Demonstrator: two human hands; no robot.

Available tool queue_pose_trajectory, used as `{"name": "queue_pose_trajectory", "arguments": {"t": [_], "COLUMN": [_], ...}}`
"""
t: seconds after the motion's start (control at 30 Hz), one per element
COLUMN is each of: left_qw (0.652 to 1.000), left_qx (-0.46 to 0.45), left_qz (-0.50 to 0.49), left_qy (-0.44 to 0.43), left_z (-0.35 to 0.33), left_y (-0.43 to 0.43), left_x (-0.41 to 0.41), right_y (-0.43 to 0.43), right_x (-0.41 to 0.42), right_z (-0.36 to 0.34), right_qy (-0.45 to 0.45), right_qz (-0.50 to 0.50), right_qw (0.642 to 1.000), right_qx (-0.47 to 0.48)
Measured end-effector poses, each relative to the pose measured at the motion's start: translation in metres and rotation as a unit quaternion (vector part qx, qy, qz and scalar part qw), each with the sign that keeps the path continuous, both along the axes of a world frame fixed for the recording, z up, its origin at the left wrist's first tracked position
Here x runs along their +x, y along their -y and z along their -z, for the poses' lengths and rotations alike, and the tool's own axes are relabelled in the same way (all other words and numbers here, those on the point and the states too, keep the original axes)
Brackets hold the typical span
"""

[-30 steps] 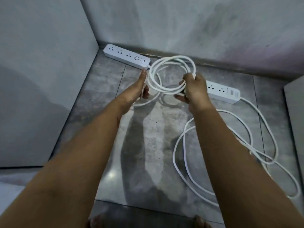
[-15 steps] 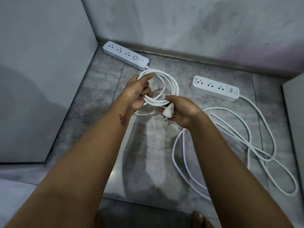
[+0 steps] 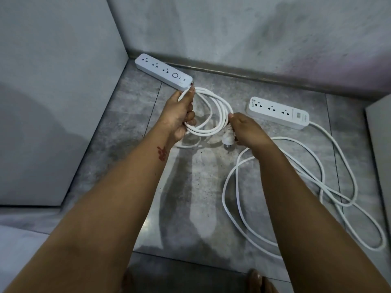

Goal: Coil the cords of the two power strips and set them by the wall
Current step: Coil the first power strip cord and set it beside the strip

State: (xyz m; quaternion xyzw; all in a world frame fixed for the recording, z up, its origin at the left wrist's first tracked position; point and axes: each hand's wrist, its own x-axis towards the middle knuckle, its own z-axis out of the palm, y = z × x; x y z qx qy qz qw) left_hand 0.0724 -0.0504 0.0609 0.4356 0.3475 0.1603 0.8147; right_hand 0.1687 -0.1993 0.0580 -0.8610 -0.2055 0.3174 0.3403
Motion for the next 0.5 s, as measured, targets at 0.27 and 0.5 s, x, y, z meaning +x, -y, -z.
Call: {"name": "queue_pose_trajectory", "arguments": {"t": [0.27, 0.5], "left_qw": [0.998, 0.994], "left_qx": [0.044, 0.096], "left_qz": [0.047, 0.048], "left_qy": [-0.006, -0.020], "left_z": [-0.002, 0.002], "left_y": [0.012, 0.014], "left_x": [0.006, 0.006], "right_y": [-0.015, -0.018], "right_x": [-0.004, 0.001], "right_z": [0.000, -0.002], "right_qy": [-0.143, -0.071], "right_qz": [0.222, 0.257], "right_qw": [0.944, 0.946], "right_qx": [0.196, 0.184]}}
